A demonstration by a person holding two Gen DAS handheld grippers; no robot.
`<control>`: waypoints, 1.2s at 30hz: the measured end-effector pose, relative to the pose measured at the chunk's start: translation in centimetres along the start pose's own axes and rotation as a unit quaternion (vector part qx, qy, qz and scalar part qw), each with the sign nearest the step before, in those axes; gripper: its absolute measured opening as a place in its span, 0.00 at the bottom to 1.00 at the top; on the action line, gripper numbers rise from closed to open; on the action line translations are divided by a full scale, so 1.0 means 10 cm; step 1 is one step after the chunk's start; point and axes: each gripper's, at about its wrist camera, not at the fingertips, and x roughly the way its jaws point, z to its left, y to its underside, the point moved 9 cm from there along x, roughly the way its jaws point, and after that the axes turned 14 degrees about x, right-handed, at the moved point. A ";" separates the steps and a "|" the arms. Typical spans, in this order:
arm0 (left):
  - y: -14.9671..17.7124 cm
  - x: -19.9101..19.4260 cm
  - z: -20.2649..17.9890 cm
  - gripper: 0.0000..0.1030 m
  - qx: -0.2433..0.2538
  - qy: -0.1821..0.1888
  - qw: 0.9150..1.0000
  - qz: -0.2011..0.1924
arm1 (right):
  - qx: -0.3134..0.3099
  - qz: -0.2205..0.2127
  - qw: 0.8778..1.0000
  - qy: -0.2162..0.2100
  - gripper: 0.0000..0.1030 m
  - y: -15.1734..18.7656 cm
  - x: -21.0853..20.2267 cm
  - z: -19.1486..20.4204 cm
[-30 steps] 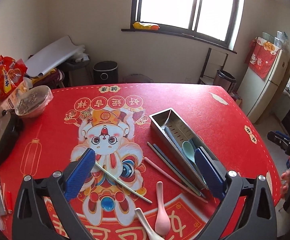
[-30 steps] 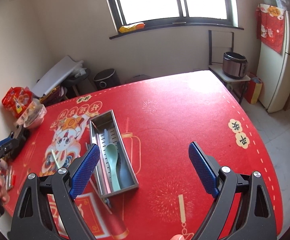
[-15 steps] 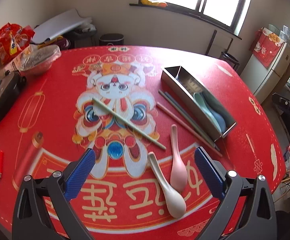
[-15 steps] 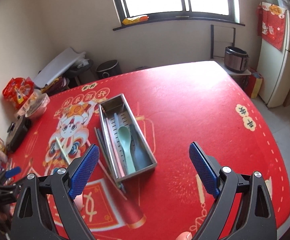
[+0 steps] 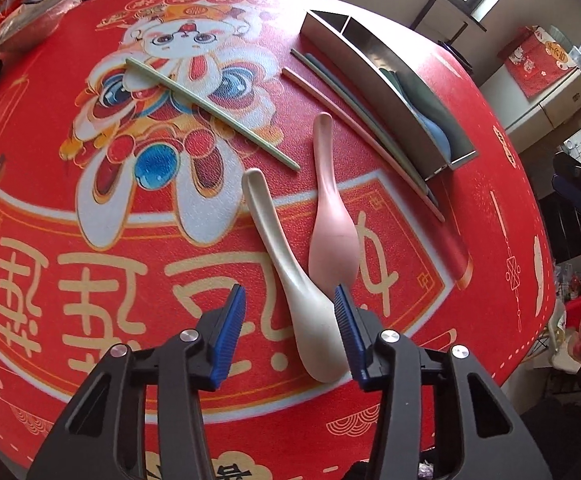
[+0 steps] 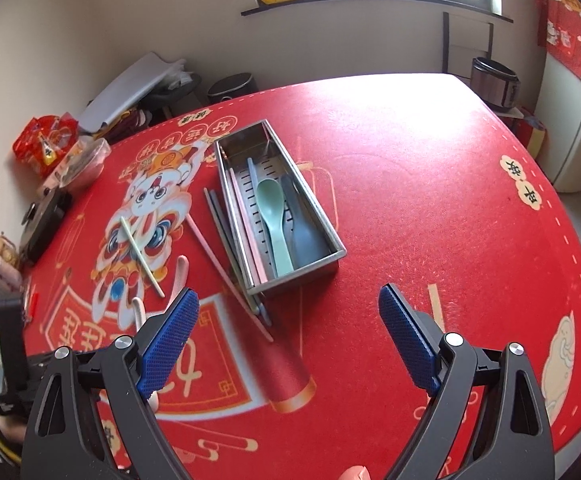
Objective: Organize utensils
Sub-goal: 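Grasp the cream spoon handle with the left gripper and lift it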
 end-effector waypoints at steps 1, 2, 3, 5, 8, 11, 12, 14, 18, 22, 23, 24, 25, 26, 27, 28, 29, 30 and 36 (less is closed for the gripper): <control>0.03 0.04 -0.01 0.40 -0.004 0.003 1.000 0.007 | 0.001 0.000 1.000 0.001 0.86 -0.01 0.00 -0.02; 0.05 0.08 -0.02 0.40 -0.009 0.007 1.000 0.014 | 0.002 0.001 1.000 0.002 0.86 -0.01 0.00 -0.04; 0.06 0.10 -0.04 0.40 -0.014 0.014 1.000 0.014 | 0.004 0.002 1.000 0.001 0.86 0.00 0.00 -0.06; 0.07 0.11 -0.05 0.40 -0.017 0.016 1.000 0.015 | 0.006 0.005 1.000 0.001 0.86 0.00 0.01 -0.09; 0.06 0.13 -0.07 0.40 -0.014 0.010 1.000 0.018 | 0.009 0.007 1.000 0.002 0.86 -0.01 0.02 -0.12; 0.06 0.14 -0.10 0.40 -0.007 0.003 1.000 0.021 | 0.010 0.009 1.000 -0.002 0.86 -0.02 0.04 -0.12; 0.05 0.15 -0.10 0.39 -0.006 0.001 1.000 0.021 | 0.009 0.010 1.000 -0.003 0.86 -0.02 0.05 -0.11; 0.05 0.16 -0.11 0.28 -0.006 0.005 1.000 0.022 | 0.008 0.012 1.000 -0.005 0.86 -0.02 0.06 -0.10; 0.05 0.16 -0.12 0.26 -0.009 0.003 1.000 0.022 | 0.004 0.015 1.000 -0.010 0.86 -0.02 0.09 -0.06; 0.06 0.13 -0.02 0.24 -0.018 -0.010 1.000 0.018 | 0.002 0.018 1.000 -0.014 0.86 -0.03 0.12 -0.02; 0.07 0.12 0.01 0.23 -0.023 -0.013 1.000 0.016 | 0.002 0.018 1.000 -0.015 0.86 -0.04 0.12 -0.01; 0.08 0.09 0.05 0.23 -0.027 -0.017 0.999 0.014 | 0.002 0.019 1.000 -0.016 0.86 -0.04 0.13 0.00; 0.08 0.07 0.09 0.23 -0.031 -0.022 0.999 0.012 | 0.002 0.020 1.000 -0.017 0.86 -0.03 0.14 0.01; 0.08 0.05 0.13 0.22 -0.036 -0.030 0.999 0.010 | 0.001 0.020 1.000 -0.018 0.86 -0.04 0.15 0.02; 0.08 0.04 0.18 0.22 -0.042 -0.036 0.998 0.008 | 0.001 0.020 1.000 -0.019 0.86 -0.03 0.15 0.03; 0.09 0.03 0.22 0.22 -0.049 -0.039 0.998 0.007 | 0.000 0.021 1.000 -0.020 0.86 -0.03 0.15 0.04; 0.10 0.02 0.25 0.22 -0.055 -0.041 0.998 0.006 | 0.000 0.021 1.000 -0.020 0.86 -0.03 0.16 0.05; 0.11 0.01 0.27 0.22 -0.059 -0.042 0.997 0.005 | 0.000 0.022 1.000 -0.021 0.86 -0.03 0.17 0.06; 0.11 0.06 0.29 0.25 -0.049 -0.046 0.998 0.020 | -0.001 0.025 0.999 -0.022 0.86 -0.02 0.19 0.09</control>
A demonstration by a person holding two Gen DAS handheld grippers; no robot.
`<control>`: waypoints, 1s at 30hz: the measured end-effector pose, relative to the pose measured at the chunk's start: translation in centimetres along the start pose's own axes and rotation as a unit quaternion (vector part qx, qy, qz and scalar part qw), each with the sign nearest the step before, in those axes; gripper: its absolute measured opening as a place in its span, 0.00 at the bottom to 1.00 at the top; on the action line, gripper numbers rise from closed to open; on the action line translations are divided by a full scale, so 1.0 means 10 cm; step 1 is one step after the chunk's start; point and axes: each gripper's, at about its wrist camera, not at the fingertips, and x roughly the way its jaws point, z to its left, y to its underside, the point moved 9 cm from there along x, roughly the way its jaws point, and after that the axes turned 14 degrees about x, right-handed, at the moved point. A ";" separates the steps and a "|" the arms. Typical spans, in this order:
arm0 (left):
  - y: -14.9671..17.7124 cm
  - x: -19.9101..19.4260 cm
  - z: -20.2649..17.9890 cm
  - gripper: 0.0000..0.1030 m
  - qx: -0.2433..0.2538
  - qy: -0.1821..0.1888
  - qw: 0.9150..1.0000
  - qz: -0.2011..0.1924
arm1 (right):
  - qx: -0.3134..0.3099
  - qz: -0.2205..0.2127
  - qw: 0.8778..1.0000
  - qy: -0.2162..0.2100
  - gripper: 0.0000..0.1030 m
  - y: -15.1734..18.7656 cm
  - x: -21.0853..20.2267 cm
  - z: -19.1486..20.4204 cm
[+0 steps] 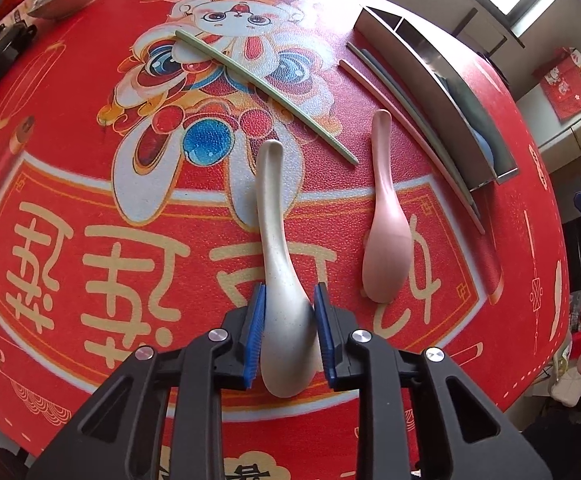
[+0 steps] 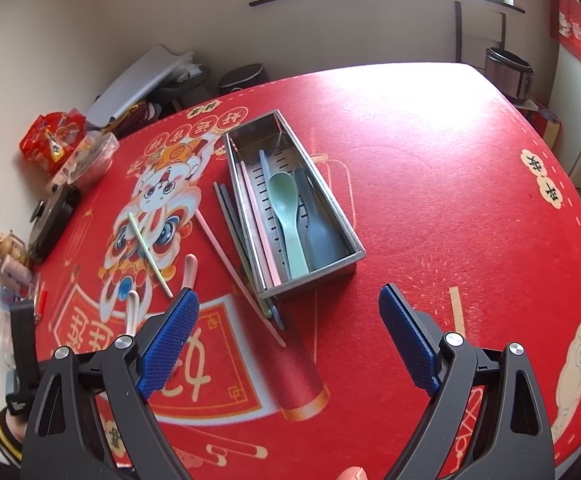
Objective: Organize utensils
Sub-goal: 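Grasp the cream spoon handle with the left gripper and lift it, then grasp the mint green chopstick with the right gripper while the left holds the cream spoon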
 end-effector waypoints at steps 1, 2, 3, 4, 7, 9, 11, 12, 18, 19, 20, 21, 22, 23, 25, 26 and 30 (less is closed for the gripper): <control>-0.01 0.00 0.00 0.25 0.003 -0.002 1.000 -0.001 | 0.000 0.000 1.000 0.000 0.86 0.00 0.00 0.00; -0.02 0.01 -0.01 0.25 0.005 -0.003 1.000 -0.001 | -0.001 0.000 1.000 0.000 0.86 0.00 0.00 0.00; -0.03 0.01 0.00 0.25 0.006 -0.004 1.000 -0.002 | -0.001 0.000 1.000 0.001 0.86 0.00 0.01 0.00; -0.03 0.02 0.00 0.24 0.006 -0.004 1.000 -0.003 | 0.000 0.000 1.000 0.002 0.86 0.01 0.00 0.00; -0.05 0.01 0.00 0.21 0.002 0.001 1.000 -0.006 | 0.002 -0.001 1.000 0.004 0.86 0.00 0.00 -0.02; -0.09 -0.04 -0.04 0.15 0.006 0.004 1.000 -0.016 | 0.005 -0.002 1.000 0.005 0.86 -0.01 -0.01 -0.05; -0.13 -0.08 -0.10 0.09 0.018 0.011 1.000 -0.021 | 0.009 -0.003 1.000 0.006 0.86 -0.01 -0.01 -0.07; -0.14 -0.09 -0.15 0.09 0.027 0.015 0.999 -0.020 | 0.010 -0.002 1.000 0.006 0.86 -0.01 0.00 -0.07; -0.10 -0.04 -0.30 0.09 0.059 0.021 0.998 -0.001 | 0.009 0.001 1.000 0.004 0.86 0.00 0.01 -0.06; -0.08 -0.03 -0.31 0.09 0.060 0.019 0.998 0.001 | 0.009 0.001 1.000 0.004 0.86 0.00 0.01 -0.06; -0.08 -0.02 -0.31 0.10 0.062 0.017 0.998 0.003 | 0.010 0.002 1.000 0.004 0.86 0.00 0.02 -0.07; -0.08 0.00 -0.31 0.10 0.065 0.014 0.998 0.005 | 0.010 0.003 1.000 0.004 0.86 0.01 0.02 -0.07; -0.08 0.02 -0.31 0.10 0.067 0.012 0.998 0.007 | 0.011 0.004 1.000 0.004 0.86 0.01 0.02 -0.08; -0.09 0.03 -0.31 0.10 0.068 0.012 0.998 0.008 | 0.011 0.004 1.000 0.004 0.86 0.02 0.02 -0.08; -0.11 0.06 -0.31 0.10 0.069 0.011 0.998 0.007 | 0.012 0.006 1.000 0.005 0.86 0.02 0.03 -0.09; -0.13 0.06 -0.31 0.10 0.069 0.012 0.998 0.004 | 0.012 0.006 1.000 0.005 0.86 0.02 0.03 -0.09; -0.19 0.08 -0.32 0.10 0.065 0.014 0.998 -0.005 | 0.015 0.007 1.000 0.002 0.86 0.02 0.03 -0.11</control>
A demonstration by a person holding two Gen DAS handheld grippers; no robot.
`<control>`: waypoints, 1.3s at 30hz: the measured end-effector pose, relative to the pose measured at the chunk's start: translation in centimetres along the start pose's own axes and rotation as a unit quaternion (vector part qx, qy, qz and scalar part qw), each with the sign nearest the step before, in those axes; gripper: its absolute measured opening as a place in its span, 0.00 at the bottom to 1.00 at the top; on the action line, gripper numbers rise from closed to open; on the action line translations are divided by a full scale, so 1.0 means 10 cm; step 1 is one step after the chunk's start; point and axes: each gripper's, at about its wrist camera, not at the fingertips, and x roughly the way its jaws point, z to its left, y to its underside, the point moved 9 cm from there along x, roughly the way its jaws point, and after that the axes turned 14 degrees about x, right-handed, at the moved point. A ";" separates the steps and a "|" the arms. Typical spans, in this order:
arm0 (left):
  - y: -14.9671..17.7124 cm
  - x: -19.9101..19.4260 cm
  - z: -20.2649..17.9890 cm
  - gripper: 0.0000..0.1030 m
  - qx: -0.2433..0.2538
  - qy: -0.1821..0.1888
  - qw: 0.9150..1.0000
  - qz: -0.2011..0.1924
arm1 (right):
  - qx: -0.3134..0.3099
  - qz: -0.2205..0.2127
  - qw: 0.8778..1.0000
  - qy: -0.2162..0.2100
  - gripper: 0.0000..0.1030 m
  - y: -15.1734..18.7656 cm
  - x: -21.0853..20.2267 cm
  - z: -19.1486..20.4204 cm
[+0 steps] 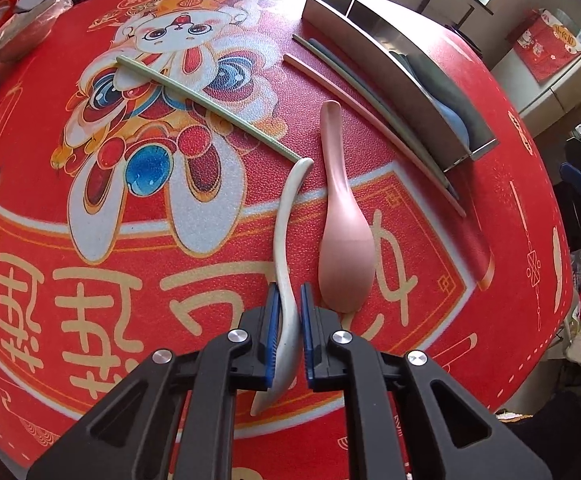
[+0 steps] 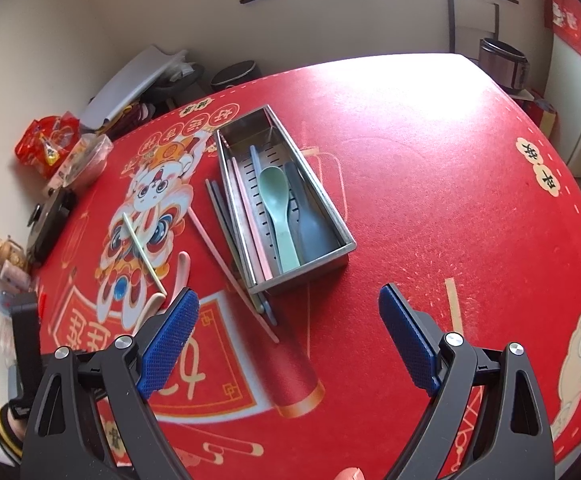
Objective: Organize utensils
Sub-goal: 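Grasp the mint green chopstick with the right gripper while the left holds the cream spoon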
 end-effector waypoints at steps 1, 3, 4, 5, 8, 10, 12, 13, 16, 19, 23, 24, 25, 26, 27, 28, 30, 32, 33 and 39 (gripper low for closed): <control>0.00 0.00 0.00 0.10 -0.001 0.001 1.000 -0.001 | 0.000 0.001 1.000 -0.001 0.86 0.00 0.00 0.00; -0.01 -0.03 0.02 0.09 -0.010 0.004 1.000 -0.008 | 0.002 0.006 1.000 -0.004 0.86 0.01 0.02 -0.01; -0.01 -0.07 0.05 0.09 -0.015 0.004 1.000 -0.015 | 0.003 0.008 1.000 -0.006 0.86 0.02 0.02 -0.01; -0.02 -0.12 0.08 0.09 -0.022 0.004 0.999 -0.023 | 0.003 0.011 1.000 -0.007 0.86 0.03 0.03 -0.01; -0.04 -0.27 0.19 0.09 -0.042 0.002 0.998 -0.045 | -0.001 0.017 1.000 -0.007 0.86 0.04 0.07 0.03; -0.06 -0.38 0.27 0.09 -0.059 0.005 0.996 -0.061 | -0.019 0.015 1.000 -0.008 0.86 0.03 0.09 0.12; -0.07 -0.50 0.36 0.09 -0.077 0.010 0.994 -0.079 | -0.049 0.013 0.999 -0.008 0.86 0.03 0.11 0.25; -0.07 -0.55 0.41 0.09 -0.085 0.010 0.993 -0.086 | -0.067 0.016 0.998 -0.012 0.86 0.03 0.13 0.33; -0.05 -0.71 0.57 0.09 -0.110 0.010 0.988 -0.108 | -0.113 0.038 0.992 -0.034 0.85 0.07 0.25 0.60; -0.05 -0.84 0.72 0.09 -0.131 0.008 0.984 -0.124 | -0.162 0.056 0.984 -0.053 0.85 0.14 0.40 0.93; -0.03 -0.98 0.93 0.09 -0.147 0.002 0.979 -0.140 | -0.214 0.081 0.971 -0.074 0.85 0.25 0.67 1.37; -0.02 -1.01 1.00 0.09 -0.152 0.001 0.978 -0.145 | -0.221 0.086 0.968 -0.080 0.78 0.28 0.74 1.47; -0.01 -1.04 1.05 0.09 -0.157 0.000 0.976 -0.150 | -0.226 0.095 0.966 -0.085 0.71 0.30 0.83 1.56; 0.00 -1.07 1.12 0.09 -0.161 -0.001 0.975 -0.155 | -0.233 0.104 0.963 -0.084 0.71 0.33 0.92 1.65; 0.00 -1.09 1.17 0.09 -0.164 -0.003 0.974 -0.158 | -0.241 0.109 0.961 -0.081 0.70 0.35 1.00 1.73; 0.01 -1.11 1.22 0.09 -0.167 -0.006 0.973 -0.160 | -0.251 0.112 0.958 -0.080 0.68 0.37 1.08 1.81; 0.02 -1.15 1.32 0.09 -0.170 -0.011 0.971 -0.165 | -0.269 0.120 0.952 -0.079 0.62 0.42 1.23 1.97; 0.03 -1.18 1.41 0.09 -0.174 -0.011 0.970 -0.170 | -0.287 0.128 0.947 -0.070 0.57 0.47 1.38 2.10; 0.03 -1.18 1.45 0.09 -0.177 -0.011 0.969 -0.172 | -0.293 0.133 0.944 -0.068 0.53 0.50 1.45 2.16; 0.04 -1.21 1.66 0.09 -0.183 -0.013 0.967 -0.178 | -0.326 0.149 0.933 -0.038 0.40 0.62 1.85 2.43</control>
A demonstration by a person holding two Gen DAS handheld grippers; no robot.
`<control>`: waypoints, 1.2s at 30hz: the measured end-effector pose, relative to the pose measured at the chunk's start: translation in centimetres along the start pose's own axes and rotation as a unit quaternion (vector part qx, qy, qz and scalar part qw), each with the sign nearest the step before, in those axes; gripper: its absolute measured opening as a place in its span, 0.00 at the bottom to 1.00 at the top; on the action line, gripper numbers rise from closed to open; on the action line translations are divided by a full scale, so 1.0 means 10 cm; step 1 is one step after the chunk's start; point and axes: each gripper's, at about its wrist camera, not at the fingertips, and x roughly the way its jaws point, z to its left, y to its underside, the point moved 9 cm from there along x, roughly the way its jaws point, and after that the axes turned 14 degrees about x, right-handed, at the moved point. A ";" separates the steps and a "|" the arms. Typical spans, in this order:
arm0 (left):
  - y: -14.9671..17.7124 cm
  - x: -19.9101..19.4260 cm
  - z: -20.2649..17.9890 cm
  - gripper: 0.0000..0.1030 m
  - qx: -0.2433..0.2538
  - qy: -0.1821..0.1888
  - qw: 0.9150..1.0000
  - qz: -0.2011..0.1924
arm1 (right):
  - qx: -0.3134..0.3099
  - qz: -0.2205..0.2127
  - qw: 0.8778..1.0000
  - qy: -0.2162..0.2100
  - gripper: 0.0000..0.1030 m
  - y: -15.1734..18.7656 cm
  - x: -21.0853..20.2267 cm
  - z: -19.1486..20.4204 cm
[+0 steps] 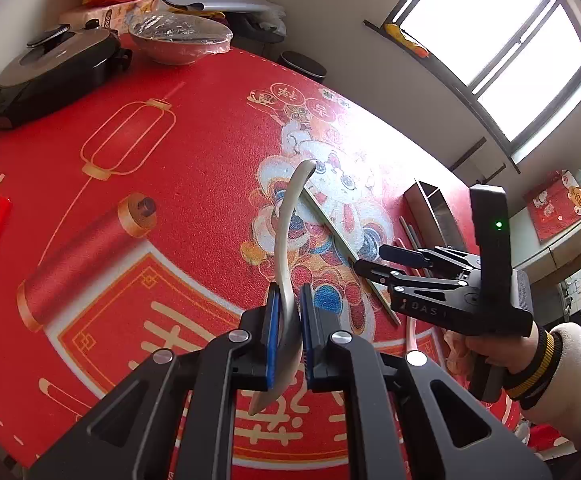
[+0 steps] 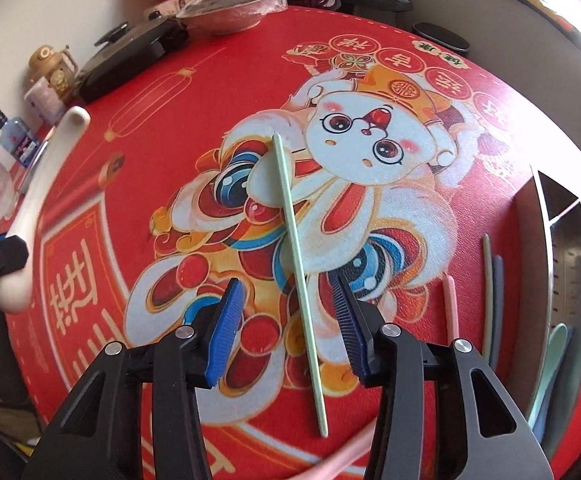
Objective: Organize utensils
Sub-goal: 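Grasp the mint green chopstick with the right gripper while the left holds the cream spoon, then lower the mint green chopstick into the steel tray and open the right gripper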
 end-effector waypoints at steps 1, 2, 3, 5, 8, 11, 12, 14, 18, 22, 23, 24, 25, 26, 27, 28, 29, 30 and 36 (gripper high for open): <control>-0.01 0.00 0.02 0.09 0.000 0.000 1.000 -0.001 | -0.001 0.003 1.000 0.005 0.38 -0.02 0.06 0.02; -0.02 0.00 0.05 0.09 0.000 -0.001 1.000 -0.002 | 0.001 0.006 1.000 0.010 0.37 -0.04 0.11 0.02; -0.04 -0.01 0.07 0.09 -0.001 -0.001 1.000 -0.003 | 0.004 0.007 1.000 0.014 0.35 -0.06 0.15 0.02; -0.05 -0.01 0.12 0.09 -0.002 -0.001 1.000 -0.004 | 0.013 0.008 1.000 0.015 0.33 -0.11 0.22 0.02; -0.07 -0.01 0.18 0.09 -0.002 0.000 1.000 -0.003 | 0.020 0.008 1.000 0.014 0.30 -0.16 0.29 0.03; -0.06 -0.03 0.20 0.09 -0.003 0.000 1.000 -0.001 | 0.018 0.002 1.000 0.017 0.29 -0.21 0.31 0.05; -0.06 -0.03 0.21 0.09 -0.003 0.000 1.000 0.000 | 0.020 0.001 1.000 0.017 0.27 -0.23 0.32 0.05; -0.06 -0.03 0.21 0.09 -0.004 0.001 1.000 0.000 | 0.022 -0.002 1.000 0.020 0.24 -0.26 0.33 0.05; -0.07 -0.02 0.20 0.09 -0.003 0.003 1.000 0.002 | 0.027 -0.005 0.999 0.023 0.11 -0.27 0.33 0.04; -0.07 0.00 0.17 0.09 -0.003 0.006 1.000 0.004 | 0.027 -0.004 0.999 0.017 0.06 -0.21 0.31 0.03; -0.07 0.01 0.16 0.09 -0.002 0.007 1.000 0.005 | 0.027 -0.005 0.999 0.016 0.06 -0.19 0.29 0.03; -0.06 0.02 0.16 0.09 -0.002 0.008 1.000 0.005 | 0.032 -0.007 0.999 0.014 0.06 -0.16 0.27 0.02; -0.06 0.02 0.15 0.09 -0.002 0.009 1.000 0.005 | 0.041 -0.008 0.999 0.008 0.06 -0.14 0.24 0.01; -0.05 0.03 0.13 0.09 -0.002 0.010 1.000 0.006 | 0.049 -0.011 0.999 0.001 0.06 -0.12 0.20 0.00; -0.04 0.03 0.12 0.09 -0.004 0.011 1.000 0.006 | 0.054 -0.015 0.998 -0.004 0.06 -0.10 0.16 0.00; -0.03 0.04 0.11 0.09 -0.005 0.012 1.000 0.007 | 0.060 -0.020 0.998 -0.010 0.06 -0.08 0.11 0.00; -0.03 0.05 0.10 0.09 -0.007 0.013 1.000 0.007 | 0.067 -0.023 0.997 -0.017 0.06 -0.05 0.06 -0.01; -0.03 0.05 0.09 0.09 -0.007 0.014 1.000 0.007 | 0.074 -0.026 0.997 -0.024 0.06 -0.03 0.02 -0.02; -0.05 0.05 -0.05 0.09 0.000 0.019 1.000 0.005 | 0.117 -0.050 0.990 -0.065 0.06 0.10 -0.31 -0.13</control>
